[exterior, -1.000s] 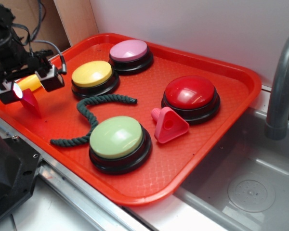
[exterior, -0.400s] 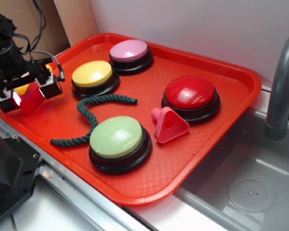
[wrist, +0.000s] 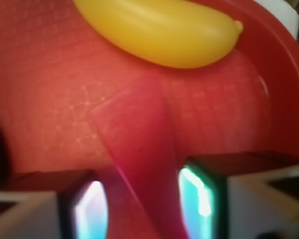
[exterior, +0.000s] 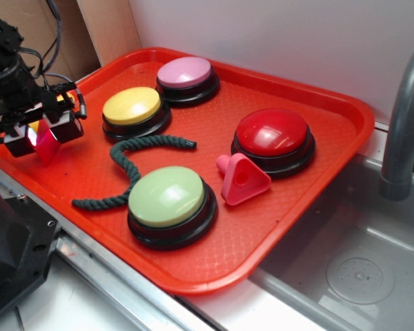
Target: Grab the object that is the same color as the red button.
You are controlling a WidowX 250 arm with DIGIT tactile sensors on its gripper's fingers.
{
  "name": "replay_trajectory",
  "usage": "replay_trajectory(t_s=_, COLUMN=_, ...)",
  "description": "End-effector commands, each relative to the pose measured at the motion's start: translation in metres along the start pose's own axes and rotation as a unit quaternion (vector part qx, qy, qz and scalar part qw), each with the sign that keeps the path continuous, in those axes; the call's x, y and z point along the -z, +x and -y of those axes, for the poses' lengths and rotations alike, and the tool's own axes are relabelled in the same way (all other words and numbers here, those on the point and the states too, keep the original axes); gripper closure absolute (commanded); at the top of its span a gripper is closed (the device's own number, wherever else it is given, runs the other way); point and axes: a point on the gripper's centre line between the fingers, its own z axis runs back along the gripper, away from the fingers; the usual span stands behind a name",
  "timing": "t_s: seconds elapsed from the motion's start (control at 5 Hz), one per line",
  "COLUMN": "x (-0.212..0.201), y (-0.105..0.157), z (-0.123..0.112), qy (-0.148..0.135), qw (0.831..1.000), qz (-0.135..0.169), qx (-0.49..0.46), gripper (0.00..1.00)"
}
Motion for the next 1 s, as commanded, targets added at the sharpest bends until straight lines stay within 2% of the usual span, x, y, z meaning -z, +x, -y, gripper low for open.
replay_trajectory(t_s=0.0, x=-0.019, y=0.003, z=0.009, qy=0.013, qw=0.999, qz=-0.013, qx=0.045, gripper=1.00)
replay_trajectory(t_s=0.2, x=-0.051, y=-0.004, z=0.027, qy=0.002, qw=0.998, qz=-0.008, qx=0.065, gripper=1.00)
replay_trajectory(t_s=0.4, x=-0.089, y=-0.016, z=0.050, qy=-0.038, qw=0.989, qz=-0.025, qx=0.144, gripper=1.00)
replay_trajectory(t_s=0.6, x=-0.114, y=-0.032, z=0.067, qy=-0.059, qw=0.977, qz=-0.033, qx=0.204, gripper=1.00)
replay_trajectory(t_s=0.8, x=-0.136, y=-0.056, z=0.087, qy=-0.081, qw=0.954, qz=-0.038, qx=0.286, gripper=1.00)
